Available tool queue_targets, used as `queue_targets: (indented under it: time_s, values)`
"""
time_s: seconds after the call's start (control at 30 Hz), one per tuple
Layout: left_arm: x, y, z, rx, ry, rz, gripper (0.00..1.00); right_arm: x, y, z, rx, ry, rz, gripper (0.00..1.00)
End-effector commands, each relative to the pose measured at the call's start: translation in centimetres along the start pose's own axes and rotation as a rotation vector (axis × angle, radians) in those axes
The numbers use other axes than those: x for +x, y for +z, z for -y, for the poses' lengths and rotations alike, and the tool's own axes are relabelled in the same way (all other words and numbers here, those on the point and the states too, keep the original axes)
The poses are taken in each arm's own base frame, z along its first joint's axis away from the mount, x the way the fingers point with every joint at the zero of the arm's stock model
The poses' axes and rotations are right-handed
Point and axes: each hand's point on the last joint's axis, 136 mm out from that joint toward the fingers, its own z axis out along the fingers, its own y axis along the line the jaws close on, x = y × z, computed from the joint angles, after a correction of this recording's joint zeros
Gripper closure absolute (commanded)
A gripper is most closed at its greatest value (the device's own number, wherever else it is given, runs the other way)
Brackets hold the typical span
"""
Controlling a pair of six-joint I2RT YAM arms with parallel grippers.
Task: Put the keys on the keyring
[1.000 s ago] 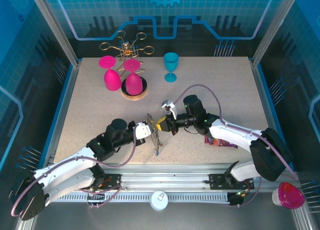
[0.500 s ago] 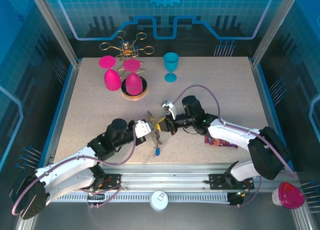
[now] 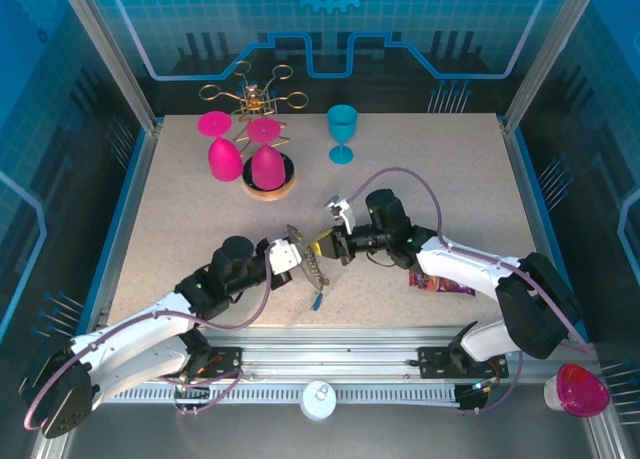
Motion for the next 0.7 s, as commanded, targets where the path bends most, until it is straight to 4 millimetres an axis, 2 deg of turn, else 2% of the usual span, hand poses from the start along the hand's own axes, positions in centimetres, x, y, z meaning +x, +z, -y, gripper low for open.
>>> queue_targets:
  time_s: [0.0,0.17,0.3,0.4,0.53,0.67]
  values:
    - [-2.4,-0.4,0.7,0.047,0.04,0.106,1.0,-1.3,0.0,1.4,0.055,0.003,0.051,1.0]
    - [-2.5,-0.2,0.2,0.016,0.036,0.106,1.0,-0.9,0.3,0.8,0.023,0.007,0.041,1.0]
    - [-2.0,-0.2,-0.6,-0.03,0.029,0.078,1.0,-1.0,-1.0,1.0,0.055,0.001,0.065,1.0]
    - [-1.9,-0.1,-0.9,-0.042,0.025,0.069,1.0,-0.6,-1.9,0.3,0.032,-0.02,0.055,1.0]
    - [-1.8,0.0,-1.0,-0.047,0.02,0.066,1.0,0.4,-1.8,-1.0,-0.046,-0.019,0.016,1.0]
    - [-1.9,0.0,-1.0,-0.046,0.018,0.067,1.0,0.4,-1.4,-1.6,-0.083,-0.018,0.004,1.0]
